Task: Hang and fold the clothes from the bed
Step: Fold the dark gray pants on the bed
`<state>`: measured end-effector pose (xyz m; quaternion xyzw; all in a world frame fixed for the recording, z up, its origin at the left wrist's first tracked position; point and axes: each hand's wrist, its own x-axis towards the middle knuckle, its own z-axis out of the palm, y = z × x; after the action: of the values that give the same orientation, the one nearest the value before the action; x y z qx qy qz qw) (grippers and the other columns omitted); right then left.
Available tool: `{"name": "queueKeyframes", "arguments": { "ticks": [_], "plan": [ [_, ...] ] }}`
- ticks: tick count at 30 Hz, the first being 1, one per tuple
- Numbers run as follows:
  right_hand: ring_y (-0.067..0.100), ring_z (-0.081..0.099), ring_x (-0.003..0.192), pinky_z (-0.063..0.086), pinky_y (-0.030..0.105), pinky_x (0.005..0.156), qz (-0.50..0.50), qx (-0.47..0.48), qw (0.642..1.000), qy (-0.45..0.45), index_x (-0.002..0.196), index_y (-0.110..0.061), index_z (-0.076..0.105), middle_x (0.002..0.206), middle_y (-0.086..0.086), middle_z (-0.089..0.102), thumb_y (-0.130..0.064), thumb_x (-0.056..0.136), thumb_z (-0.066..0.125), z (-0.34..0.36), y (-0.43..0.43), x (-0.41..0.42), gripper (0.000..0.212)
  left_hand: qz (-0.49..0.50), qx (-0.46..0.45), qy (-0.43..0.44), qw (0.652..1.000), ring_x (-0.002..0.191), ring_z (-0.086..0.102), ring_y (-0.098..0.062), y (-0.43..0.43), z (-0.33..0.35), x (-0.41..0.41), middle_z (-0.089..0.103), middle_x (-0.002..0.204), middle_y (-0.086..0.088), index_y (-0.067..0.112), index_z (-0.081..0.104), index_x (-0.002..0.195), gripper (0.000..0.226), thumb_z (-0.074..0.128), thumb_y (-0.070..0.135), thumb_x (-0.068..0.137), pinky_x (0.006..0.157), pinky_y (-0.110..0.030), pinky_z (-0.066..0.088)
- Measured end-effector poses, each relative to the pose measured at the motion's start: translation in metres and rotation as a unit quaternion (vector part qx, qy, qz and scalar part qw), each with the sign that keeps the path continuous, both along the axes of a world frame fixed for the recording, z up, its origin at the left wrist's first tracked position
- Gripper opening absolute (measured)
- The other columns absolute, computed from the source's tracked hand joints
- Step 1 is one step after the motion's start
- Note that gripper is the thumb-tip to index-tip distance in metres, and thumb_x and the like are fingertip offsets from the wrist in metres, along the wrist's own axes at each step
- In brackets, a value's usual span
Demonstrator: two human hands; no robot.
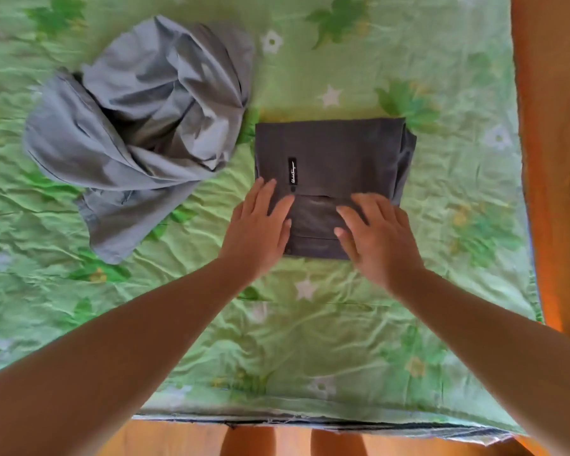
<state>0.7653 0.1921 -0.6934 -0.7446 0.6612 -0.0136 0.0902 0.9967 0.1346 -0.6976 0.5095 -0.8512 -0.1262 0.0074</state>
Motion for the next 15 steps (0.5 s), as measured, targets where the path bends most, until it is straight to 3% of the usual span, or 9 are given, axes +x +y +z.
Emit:
{"name": "queueKeyframes", "arguments": {
  "ticks": [3, 7, 11, 15],
  "plan": [
    [0.039, 0.018, 0.152, 0.016, 0.064, 0.119, -0.003, -0.019, 1.0, 0.012, 0.155, -0.024, 0.036, 0.165, 0.013, 0.022, -0.055, 0.103, 0.039, -0.021, -0.042, 0.004, 0.061, 0.007, -0.042, -0.013, 0.999, 0.154, 0.008, -0.036, -0.036, -0.024, -0.019, 0.011, 0.166, -0.018, 0.023, 0.028, 0.157, 0.058, 0.034, 0.044, 0.104, 0.117, -0.054, 0.028],
    [0.041, 0.001, 0.155, 0.004, 0.073, 0.116, -0.006, -0.026, 0.998, 0.064, 0.161, -0.036, 0.009, 0.169, 0.013, 0.002, -0.074, 0.095, 0.031, -0.06, -0.075, -0.006, 0.08, 0.031, -0.045, -0.015, 0.998, 0.154, -0.001, -0.035, -0.059, -0.065, -0.024, 0.0, 0.167, -0.016, 0.032, 0.013, 0.16, 0.073, 0.033, 0.063, 0.098, 0.122, -0.057, 0.011],
    [0.042, -0.002, 0.154, 0.003, 0.075, 0.115, -0.022, 0.018, 0.998, 0.064, 0.16, -0.04, 0.009, 0.17, 0.012, 0.0, -0.078, 0.093, 0.024, -0.082, -0.077, 0.0, 0.079, 0.046, -0.002, -0.036, 0.998, 0.155, -0.002, -0.033, -0.062, -0.083, -0.025, -0.002, 0.168, -0.014, 0.036, 0.015, 0.159, 0.075, 0.033, 0.067, 0.094, 0.123, -0.057, 0.007],
    [0.038, 0.0, 0.155, 0.006, 0.072, 0.117, -0.029, 0.072, 0.996, 0.033, 0.158, -0.043, 0.016, 0.17, 0.009, 0.004, -0.085, 0.087, 0.008, -0.058, -0.085, -0.005, 0.083, 0.044, 0.005, -0.052, 0.998, 0.154, -0.001, -0.034, -0.065, -0.061, -0.026, 0.001, 0.168, -0.013, 0.035, 0.021, 0.158, 0.075, 0.034, 0.069, 0.092, 0.122, -0.059, 0.01]
  ]
}}
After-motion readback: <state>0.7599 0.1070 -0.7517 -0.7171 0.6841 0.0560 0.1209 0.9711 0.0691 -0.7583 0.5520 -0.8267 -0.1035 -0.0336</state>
